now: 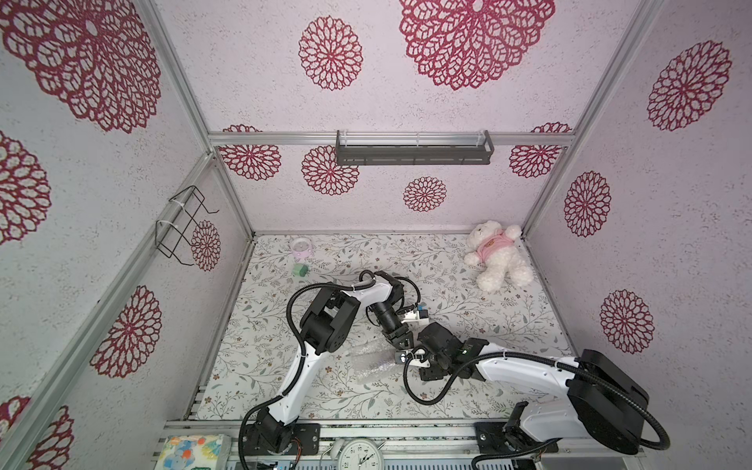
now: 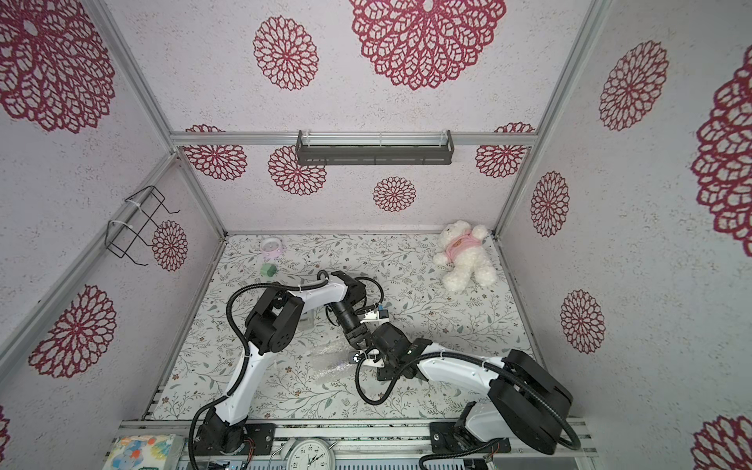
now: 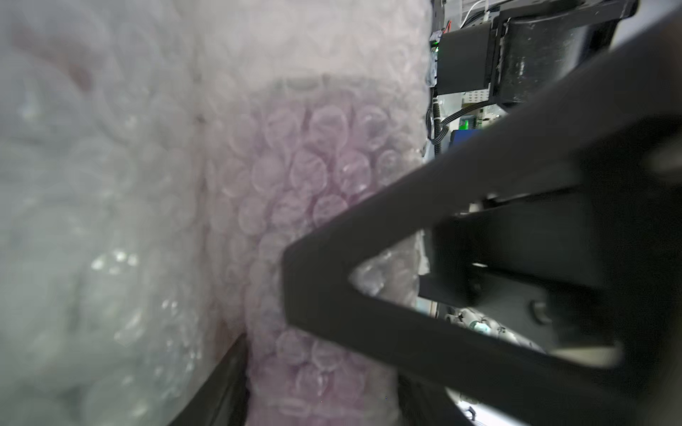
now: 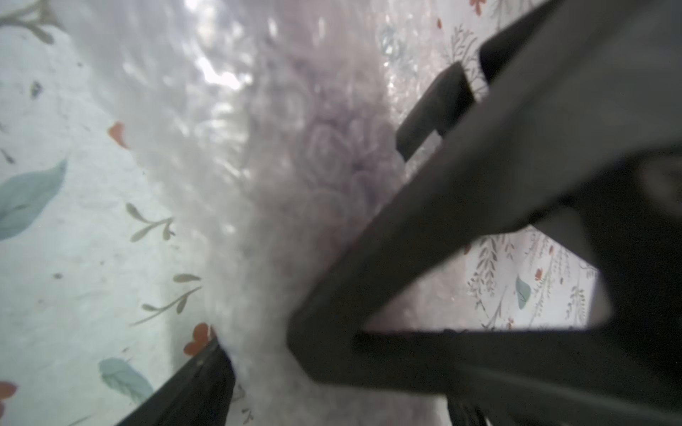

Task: Wrap wine bottles in bubble wrap
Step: Wrap the wine bottle in bubble wrap.

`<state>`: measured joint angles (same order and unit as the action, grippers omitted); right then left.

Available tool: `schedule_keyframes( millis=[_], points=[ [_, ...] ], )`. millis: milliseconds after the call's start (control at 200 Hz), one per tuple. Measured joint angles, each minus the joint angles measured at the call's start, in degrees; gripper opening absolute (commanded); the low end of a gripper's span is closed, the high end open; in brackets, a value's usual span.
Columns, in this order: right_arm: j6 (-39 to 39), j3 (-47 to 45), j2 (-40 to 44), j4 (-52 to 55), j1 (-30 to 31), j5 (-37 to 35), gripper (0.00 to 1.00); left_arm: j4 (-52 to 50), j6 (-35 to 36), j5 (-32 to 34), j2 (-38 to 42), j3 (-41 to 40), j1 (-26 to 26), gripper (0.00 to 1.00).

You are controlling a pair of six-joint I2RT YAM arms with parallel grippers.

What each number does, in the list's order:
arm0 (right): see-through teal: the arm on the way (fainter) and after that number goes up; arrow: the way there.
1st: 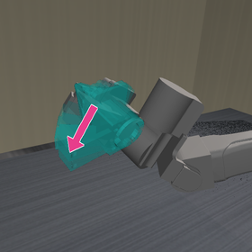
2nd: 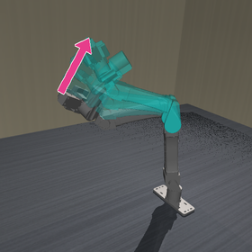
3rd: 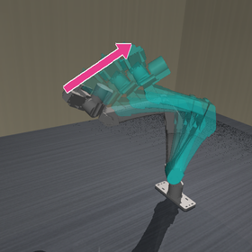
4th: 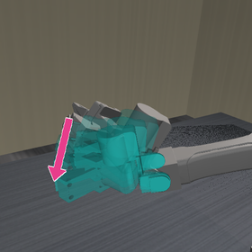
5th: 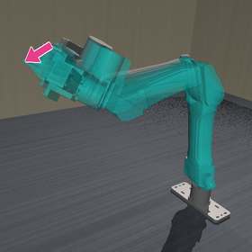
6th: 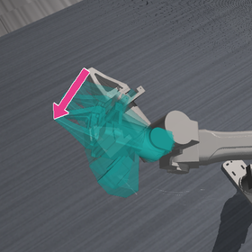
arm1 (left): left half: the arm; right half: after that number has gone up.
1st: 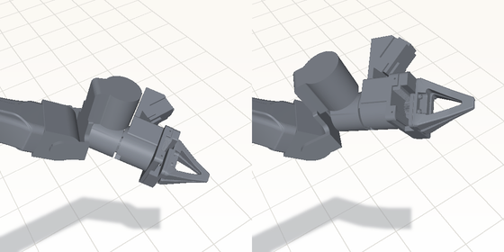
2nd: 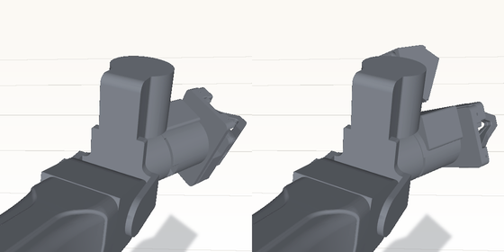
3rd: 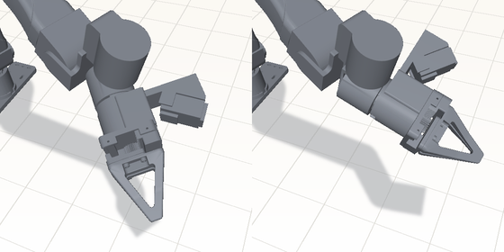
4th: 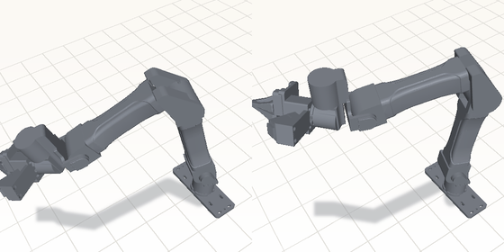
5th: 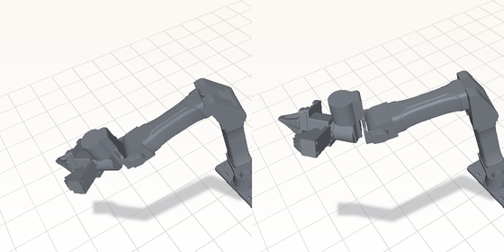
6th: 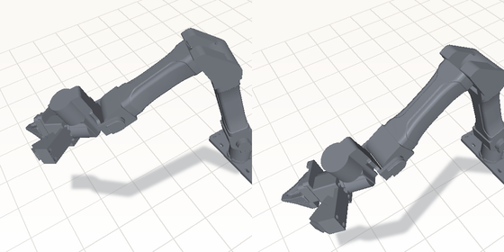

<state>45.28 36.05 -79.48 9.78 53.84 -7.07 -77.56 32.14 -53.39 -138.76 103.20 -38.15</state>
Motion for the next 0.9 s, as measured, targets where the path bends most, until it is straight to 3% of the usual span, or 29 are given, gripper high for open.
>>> schedule_keyframes(
  millis=[275, 395, 405, 415, 425, 515, 901],
  points=[
    [0.55, 5.44, -5.44, 2.49, -0.17, 1.90, 0.46, -0.74, 1.36, -0.72, -0.35, 0.13, 1.20, 0.59],
    [-0.50, 6.91, -6.12, 4.66, -0.46, 3.52, 0.41, -0.76, 0.15, 0.39, 0.37, -0.72, 1.81, 0.68],
    [-0.68, 7.04, -6.12, 4.87, -0.46, 3.74, 0.41, -0.72, 0.11, 0.55, 0.46, -0.81, 1.81, 0.75],
    [-0.83, 7.13, -6.14, 5.16, -0.46, 3.87, 0.41, -0.72, -0.15, 0.76, 0.55, -0.92, 1.81, 0.92],
    [-0.96, 7.26, -6.14, 5.42, -0.46, 4.09, 0.40, -0.72, -0.24, 0.90, 0.61, -1.01, 1.81, 1.00],
    [-2.45, 8.48, -6.27, 8.55, -0.57, 6.12, 0.40, -1.53, -1.31, 0.79, 2.27, -1.51, 2.19, 0.97],
    [-15.04, 15.54, -10.99, 20.44, -2.56, 17.07, 0.39, 3.08, -6.86, 12.28, 10.38, -2.12, 7.87, 0.97]
  ],
)
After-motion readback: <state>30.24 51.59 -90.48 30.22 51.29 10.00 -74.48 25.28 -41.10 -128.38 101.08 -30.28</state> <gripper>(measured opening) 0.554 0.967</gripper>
